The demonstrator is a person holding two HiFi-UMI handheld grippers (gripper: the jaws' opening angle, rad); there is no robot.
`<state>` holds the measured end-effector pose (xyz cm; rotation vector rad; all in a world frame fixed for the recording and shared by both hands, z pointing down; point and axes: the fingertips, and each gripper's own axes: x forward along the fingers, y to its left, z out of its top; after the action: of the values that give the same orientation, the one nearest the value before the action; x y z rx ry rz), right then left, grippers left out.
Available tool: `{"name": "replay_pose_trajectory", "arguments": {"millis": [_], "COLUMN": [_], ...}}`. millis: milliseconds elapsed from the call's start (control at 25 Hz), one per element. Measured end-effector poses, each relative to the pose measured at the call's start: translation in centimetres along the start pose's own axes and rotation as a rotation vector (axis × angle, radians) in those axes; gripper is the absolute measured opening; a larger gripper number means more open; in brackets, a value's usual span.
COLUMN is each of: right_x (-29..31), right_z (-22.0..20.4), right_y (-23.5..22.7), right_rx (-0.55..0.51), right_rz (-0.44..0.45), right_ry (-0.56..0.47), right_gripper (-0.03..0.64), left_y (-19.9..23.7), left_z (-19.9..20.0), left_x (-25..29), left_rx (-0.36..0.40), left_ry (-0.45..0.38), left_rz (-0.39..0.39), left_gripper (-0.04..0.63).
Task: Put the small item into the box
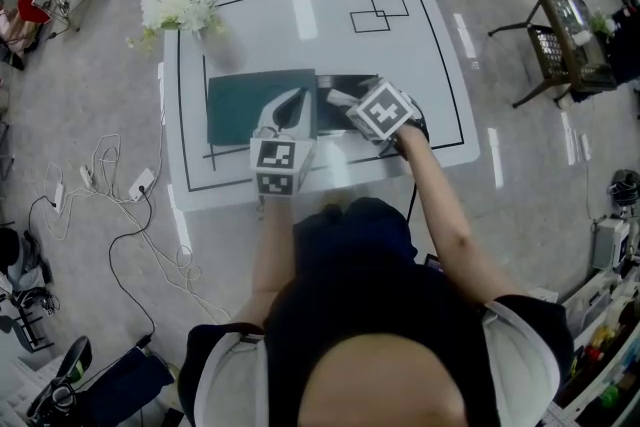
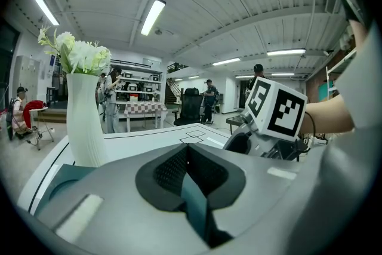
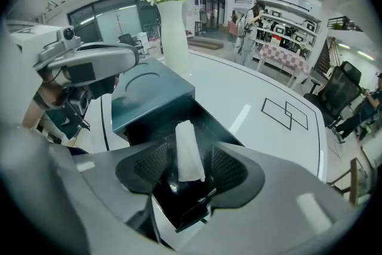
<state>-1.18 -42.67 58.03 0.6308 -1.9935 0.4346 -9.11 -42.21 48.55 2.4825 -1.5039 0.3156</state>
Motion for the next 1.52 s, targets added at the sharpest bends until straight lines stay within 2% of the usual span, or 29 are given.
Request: {"name": "replay_pose_trajectory", "arguments": {"millis": [320,600,760,1120,1320,1520], "right_x": [-1.7,-4.2,-5.4,-7.7,-9.9,-12.2], "right_z": [0.9,2.9,3.3,3.9,4.9,5.8], "right_y": [0.1,0.2,0.1,-0.3,-0.3,-0.8], "right_rx": [-0.007,-0.015,0.034,0.077,0.132,0.147], "right_rz": [0.005,-0.008,0.009,-0.005,0.014,-0.011], "right_ry": [-0.046,-0.156,-0.202,-0.284,-0.369,-0.443], "right_gripper": [0.233,0.233,0.233,0.225,0.221,0.214], "left_y": [-0.1,-0.1,-0.4,-0.7,-0.5,-0.6], "left_z": [0.5,0.7,0.8,1.4,1.9,2.1], "left_x": [0.1,-0.1,0.0,0.0,0.1,0.2], "left_rx": [0.007,0.007,0.01,0.022,0.027,0.034], "left_ry": [-0.007,-0.013,-0.015,-0.027,-0.036,-0.039], "left_rz": [-0.001,-0.002,-0.01,-0.022,-0.022,-0.025], "left_gripper": [0.009,0.009,0.009,0.009,0.009,0.009]}}
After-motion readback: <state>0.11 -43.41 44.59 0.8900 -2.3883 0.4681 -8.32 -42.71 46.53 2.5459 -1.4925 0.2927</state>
